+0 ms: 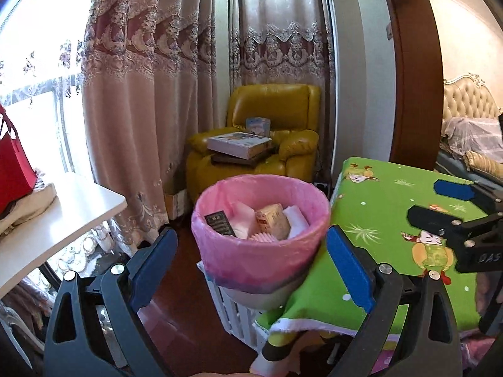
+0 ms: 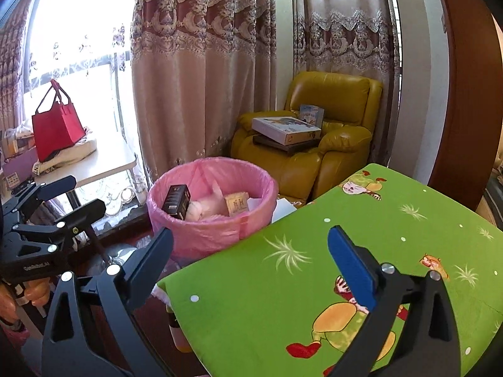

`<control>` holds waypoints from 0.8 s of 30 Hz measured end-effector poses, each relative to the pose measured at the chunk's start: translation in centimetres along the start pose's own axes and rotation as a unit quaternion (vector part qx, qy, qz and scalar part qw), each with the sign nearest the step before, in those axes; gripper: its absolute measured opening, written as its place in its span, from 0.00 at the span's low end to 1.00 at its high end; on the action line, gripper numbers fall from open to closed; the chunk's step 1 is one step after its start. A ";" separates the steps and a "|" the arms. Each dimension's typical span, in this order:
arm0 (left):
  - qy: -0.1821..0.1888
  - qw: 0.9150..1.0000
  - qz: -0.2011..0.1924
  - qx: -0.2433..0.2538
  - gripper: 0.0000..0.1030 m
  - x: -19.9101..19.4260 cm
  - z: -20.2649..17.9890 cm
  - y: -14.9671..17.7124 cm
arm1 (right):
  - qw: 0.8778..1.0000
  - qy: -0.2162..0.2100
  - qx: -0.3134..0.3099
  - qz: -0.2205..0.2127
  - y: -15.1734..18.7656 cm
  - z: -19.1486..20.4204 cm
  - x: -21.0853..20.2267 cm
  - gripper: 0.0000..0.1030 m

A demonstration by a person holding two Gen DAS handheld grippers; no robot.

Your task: Collect trash

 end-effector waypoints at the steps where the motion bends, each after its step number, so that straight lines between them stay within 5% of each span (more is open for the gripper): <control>1: 0.003 1.000 0.004 -0.001 0.87 0.0 0.0 0.1 | 1.000 -0.001 0.002 0.002 0.1 0.0 0.1 0.93; 24: 0.008 1.000 0.011 -0.005 0.87 0.1 0.2 0.4 | 1.000 -0.005 0.007 0.011 0.7 0.0 0.7 0.93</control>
Point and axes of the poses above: each gripper's, at about its wrist camera, not at the fingertips, and x roughly the way its jaws point, z to its left, y to its underside, the point moved 1 cm from there along x, roughly the way its jaws point, and after that the axes turned 10 degrees about -y, right-handed, at the moved point
